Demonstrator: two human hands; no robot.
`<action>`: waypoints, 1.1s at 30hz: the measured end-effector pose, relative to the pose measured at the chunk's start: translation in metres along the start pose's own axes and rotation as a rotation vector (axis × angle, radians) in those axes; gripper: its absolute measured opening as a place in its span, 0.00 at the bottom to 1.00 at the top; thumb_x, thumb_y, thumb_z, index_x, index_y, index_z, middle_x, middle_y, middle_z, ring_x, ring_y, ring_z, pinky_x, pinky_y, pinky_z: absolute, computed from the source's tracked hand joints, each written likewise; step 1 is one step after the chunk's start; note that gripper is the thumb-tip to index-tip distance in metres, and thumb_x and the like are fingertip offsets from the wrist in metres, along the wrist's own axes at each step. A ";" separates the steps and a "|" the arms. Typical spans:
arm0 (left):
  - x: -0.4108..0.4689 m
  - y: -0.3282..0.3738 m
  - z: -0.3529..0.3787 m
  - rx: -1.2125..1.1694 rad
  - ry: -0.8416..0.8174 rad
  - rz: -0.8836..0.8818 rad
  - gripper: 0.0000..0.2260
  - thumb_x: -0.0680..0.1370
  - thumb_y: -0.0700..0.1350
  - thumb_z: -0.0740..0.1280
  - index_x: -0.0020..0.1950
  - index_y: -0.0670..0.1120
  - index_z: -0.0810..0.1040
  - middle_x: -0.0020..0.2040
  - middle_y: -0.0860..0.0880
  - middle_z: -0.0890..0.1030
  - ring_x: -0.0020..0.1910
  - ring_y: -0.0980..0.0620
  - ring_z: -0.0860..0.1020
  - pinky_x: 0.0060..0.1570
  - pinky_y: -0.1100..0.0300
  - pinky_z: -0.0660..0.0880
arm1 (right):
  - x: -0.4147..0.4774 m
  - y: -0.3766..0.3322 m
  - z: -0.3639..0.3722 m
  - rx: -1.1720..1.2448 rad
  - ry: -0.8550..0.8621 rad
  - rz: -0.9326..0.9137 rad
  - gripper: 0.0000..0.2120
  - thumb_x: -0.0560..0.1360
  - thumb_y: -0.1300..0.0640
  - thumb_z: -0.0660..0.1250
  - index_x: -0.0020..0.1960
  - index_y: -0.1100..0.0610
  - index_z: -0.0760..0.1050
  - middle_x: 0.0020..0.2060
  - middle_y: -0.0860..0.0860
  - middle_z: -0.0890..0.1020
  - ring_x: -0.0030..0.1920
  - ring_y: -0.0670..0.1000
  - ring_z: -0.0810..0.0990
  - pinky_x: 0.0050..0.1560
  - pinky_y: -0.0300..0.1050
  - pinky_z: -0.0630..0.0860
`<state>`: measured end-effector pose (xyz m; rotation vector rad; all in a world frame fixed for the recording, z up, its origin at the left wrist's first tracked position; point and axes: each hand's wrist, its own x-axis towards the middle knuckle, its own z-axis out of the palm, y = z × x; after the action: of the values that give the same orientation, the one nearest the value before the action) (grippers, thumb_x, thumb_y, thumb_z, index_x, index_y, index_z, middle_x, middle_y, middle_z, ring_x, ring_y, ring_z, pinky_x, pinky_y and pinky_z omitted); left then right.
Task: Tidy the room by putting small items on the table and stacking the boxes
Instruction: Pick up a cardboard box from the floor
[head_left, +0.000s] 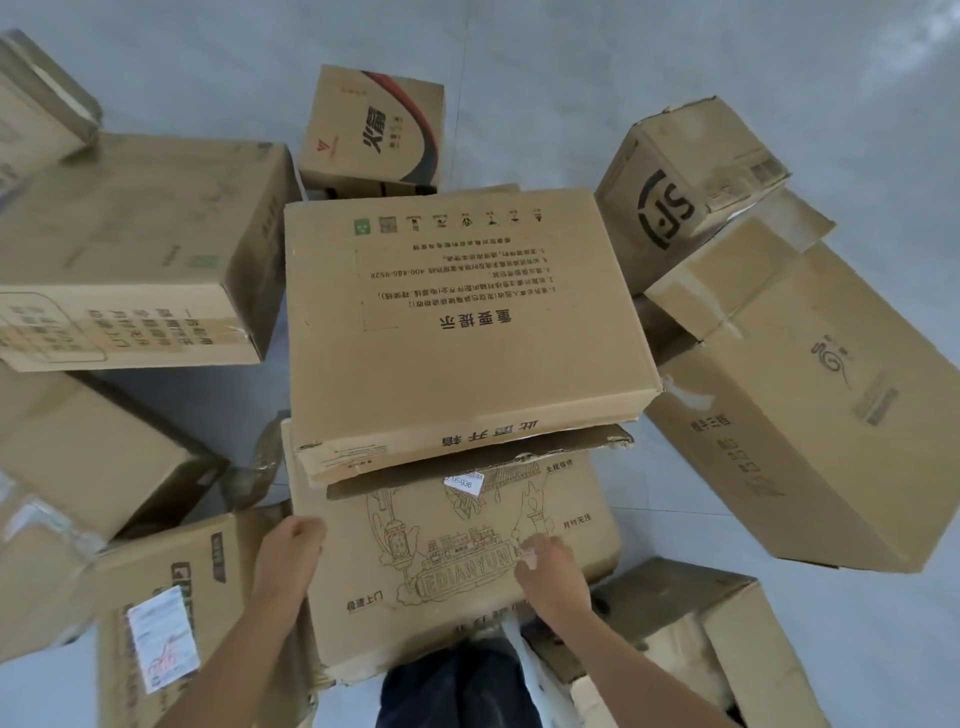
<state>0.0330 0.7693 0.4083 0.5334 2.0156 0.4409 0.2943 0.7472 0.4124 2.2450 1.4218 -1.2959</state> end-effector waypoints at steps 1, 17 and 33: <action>0.018 0.000 0.006 -0.009 0.034 -0.015 0.07 0.78 0.41 0.61 0.52 0.41 0.76 0.49 0.39 0.78 0.47 0.44 0.74 0.47 0.53 0.69 | 0.020 0.000 0.002 -0.079 0.013 -0.027 0.17 0.78 0.57 0.58 0.67 0.54 0.66 0.64 0.51 0.69 0.62 0.50 0.69 0.60 0.43 0.70; 0.177 -0.047 0.053 -0.304 0.162 0.093 0.10 0.74 0.38 0.69 0.54 0.44 0.74 0.51 0.44 0.79 0.48 0.50 0.76 0.53 0.58 0.70 | 0.238 0.003 0.058 -0.752 0.309 -0.483 0.22 0.57 0.66 0.79 0.50 0.61 0.80 0.44 0.58 0.81 0.44 0.60 0.80 0.44 0.52 0.78; 0.124 -0.034 0.041 -0.225 0.106 0.192 0.09 0.76 0.38 0.67 0.53 0.47 0.74 0.42 0.56 0.77 0.41 0.62 0.75 0.40 0.71 0.71 | 0.211 0.022 0.047 -0.870 0.535 -0.709 0.08 0.52 0.69 0.69 0.30 0.60 0.78 0.27 0.54 0.76 0.29 0.55 0.76 0.31 0.43 0.73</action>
<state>0.0094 0.8112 0.2826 0.5754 1.9898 0.8170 0.3190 0.8454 0.2204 1.5423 2.4611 -0.0017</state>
